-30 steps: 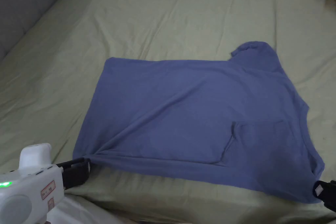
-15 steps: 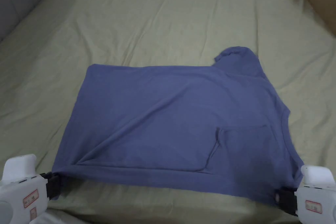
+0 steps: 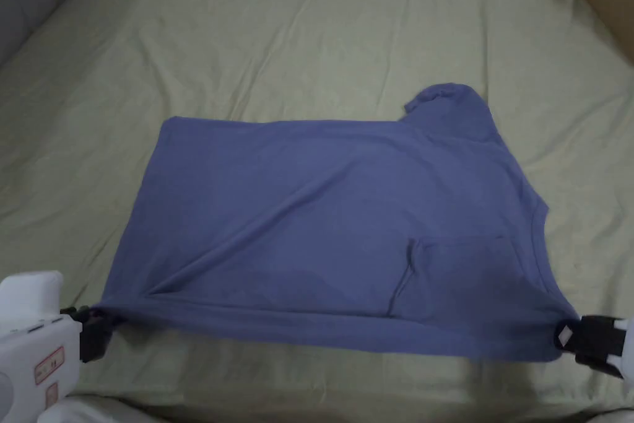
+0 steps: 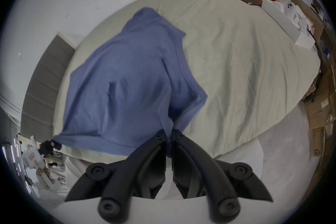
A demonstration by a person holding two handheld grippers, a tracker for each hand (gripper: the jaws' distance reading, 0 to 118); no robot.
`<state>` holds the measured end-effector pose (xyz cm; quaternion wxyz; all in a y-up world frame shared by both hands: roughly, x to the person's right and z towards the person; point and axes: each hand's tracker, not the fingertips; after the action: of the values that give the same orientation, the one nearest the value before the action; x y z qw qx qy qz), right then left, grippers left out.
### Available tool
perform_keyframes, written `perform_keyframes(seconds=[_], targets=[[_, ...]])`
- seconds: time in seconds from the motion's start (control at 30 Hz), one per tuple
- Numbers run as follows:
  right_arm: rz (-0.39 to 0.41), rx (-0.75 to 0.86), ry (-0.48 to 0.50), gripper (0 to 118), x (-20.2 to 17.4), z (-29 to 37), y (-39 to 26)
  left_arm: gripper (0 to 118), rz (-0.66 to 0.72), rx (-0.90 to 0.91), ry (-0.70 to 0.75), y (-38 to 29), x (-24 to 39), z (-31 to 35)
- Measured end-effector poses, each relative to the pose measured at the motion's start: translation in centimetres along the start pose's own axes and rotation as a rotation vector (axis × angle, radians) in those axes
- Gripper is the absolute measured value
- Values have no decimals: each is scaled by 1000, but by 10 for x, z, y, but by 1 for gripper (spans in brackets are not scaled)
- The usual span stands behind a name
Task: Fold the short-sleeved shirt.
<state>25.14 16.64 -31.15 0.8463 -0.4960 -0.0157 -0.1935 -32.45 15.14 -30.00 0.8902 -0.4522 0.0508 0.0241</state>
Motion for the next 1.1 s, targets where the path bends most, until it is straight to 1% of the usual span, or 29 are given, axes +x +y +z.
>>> perform_keyframes(seconds=[0.13, 0.2, 0.27, 0.33, 0.37, 0.4, 0.43, 0.47, 0.5, 0.53, 0.57, 0.63, 0.7, 0.77, 0.8, 0.83, 0.87, 0.9, 0.93, 0.97, 1.0, 1.03, 1.1], targets=[[-28, 25, 21, 4, -2, -7, 35, 1, -72, 0, 21, 22, 5, -9], [-60, 44, 19, 4, -3, -20, 59, 1, -60, -2, 13, 39, 2, -20], [-89, 41, 12, 4, -5, -38, 84, 1, -46, -10, -27, 57, -3, -40], [-89, 27, 0, 4, -14, -61, 104, 2, -102, -62, -7, 73, 3, -64], [-89, 20, -22, 4, -18, -74, 113, 4, -149, -54, 4, 80, 6, -75], [-103, 9, -35, 4, -20, -86, 120, 11, -191, -54, 7, 86, 8, -83], [-103, 11, -28, 7, -20, -97, 125, 35, -202, -55, 26, 91, 11, -88], [-105, 11, -25, 21, -22, -107, 128, 56, -184, -62, 52, 96, 11, -92], [-109, 9, -35, 48, -23, -112, 131, 75, -179, -70, 56, 100, 9, -94], [-89, 2, -95, 79, -23, -114, 133, 92, -166, -73, 48, 102, 4, -93], [-86, -1, -122, 83, -23, -112, 133, 94, -146, -77, 42, 102, -1, -91], [-69, 41, -92, 83, -20, -98, 126, 94, -106, -55, 60, 97, -12, -80], [-50, 70, -70, 83, -17, -78, 117, 94, -78, -36, 62, 88, -24, -67], [-25, 105, -71, 83, -18, -56, 102, 94, -29, -19, 58, 74, -32, -51], [2, 121, -68, 82, -19, -45, 93, 93, 11, -7, 34, 64, -35, -43], [27, 130, -68, 81, -21, -37, 82, 87, 47, 3, -1, 54, -37, -34], [54, 138, -73, 76, -23, -30, 71, 72, 92, 17, -50, 43, -39, -27], [63, 136, -83, 61, -26, -25, 60, 43, 145, 25, -92, 32, -40, -24], [64, 128, -89, 16, -27, -25, 52, 0, 180, 16, -103, 23, -40, -23], [60, 97, -93, 0, -28, -27, 41, 0, 203, 20, -110, 13, -38, -24], [28, 54, -72, 0, -28, -28, 33, 0, 188, -9, -109, 7, -36, -27], [29, 42, -43, 0, -28, -30, 26, 0, 181, -23, -112, 2, -34, -29], [30, 56, -75, 0, -33, -32, 13, 0, 173, 0, -61, -2, -29, -34]])
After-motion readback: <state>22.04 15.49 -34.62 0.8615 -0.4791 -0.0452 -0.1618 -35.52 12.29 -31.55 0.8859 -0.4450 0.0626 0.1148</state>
